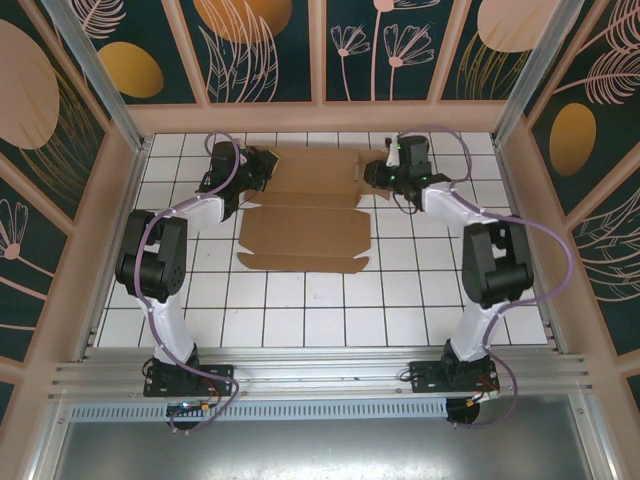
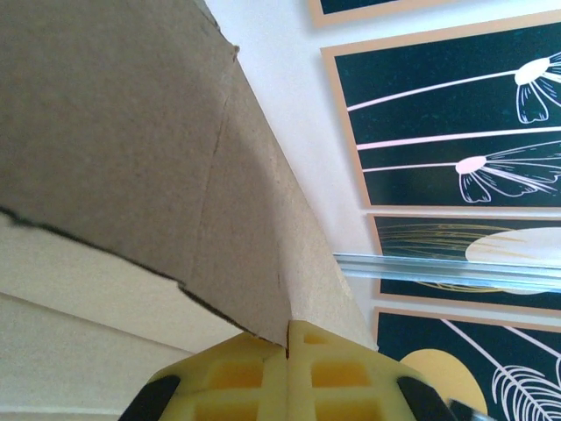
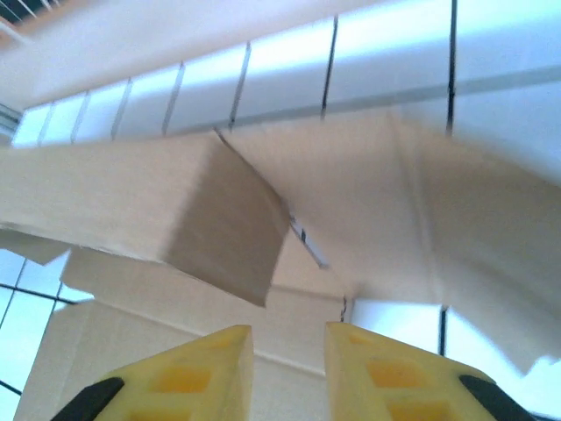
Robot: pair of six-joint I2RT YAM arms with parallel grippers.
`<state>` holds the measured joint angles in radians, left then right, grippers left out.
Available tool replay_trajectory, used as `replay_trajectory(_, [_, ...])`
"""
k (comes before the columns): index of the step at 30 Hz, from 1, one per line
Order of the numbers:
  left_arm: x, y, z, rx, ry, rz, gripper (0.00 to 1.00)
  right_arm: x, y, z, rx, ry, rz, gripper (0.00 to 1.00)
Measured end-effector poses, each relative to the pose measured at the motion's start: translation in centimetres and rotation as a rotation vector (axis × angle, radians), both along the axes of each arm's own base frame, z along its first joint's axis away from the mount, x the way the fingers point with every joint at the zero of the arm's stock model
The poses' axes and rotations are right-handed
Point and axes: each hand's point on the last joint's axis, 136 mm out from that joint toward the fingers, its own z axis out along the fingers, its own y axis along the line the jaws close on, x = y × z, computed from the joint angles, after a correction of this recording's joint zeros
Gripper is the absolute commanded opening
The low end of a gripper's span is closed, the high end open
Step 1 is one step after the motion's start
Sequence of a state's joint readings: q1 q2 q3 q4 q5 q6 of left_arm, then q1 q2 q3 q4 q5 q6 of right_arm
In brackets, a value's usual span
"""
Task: Fold the paper box
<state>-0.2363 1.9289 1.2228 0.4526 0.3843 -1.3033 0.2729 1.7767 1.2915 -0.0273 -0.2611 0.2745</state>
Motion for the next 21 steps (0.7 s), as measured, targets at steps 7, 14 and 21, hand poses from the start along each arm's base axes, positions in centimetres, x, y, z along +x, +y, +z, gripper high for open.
replay_trajectory(7, [0.0,0.0,0.0,0.0,0.0,0.0,0.0,0.9,-3.8,3.5,-0.214,-0.147,-0.081,0.8])
replay_trajectory(14, [0.0,0.0,0.0,-0.001,0.0,0.0,0.0,3.8,-4.7,0.0,-0.36,-0.087,-0.006,0.8])
replay_trajectory(21, [0.0,0.0,0.0,-0.004,0.002,-0.002,0.0,3.8,-5.9,-2.8,-0.367,-0.029,0.06,0.63])
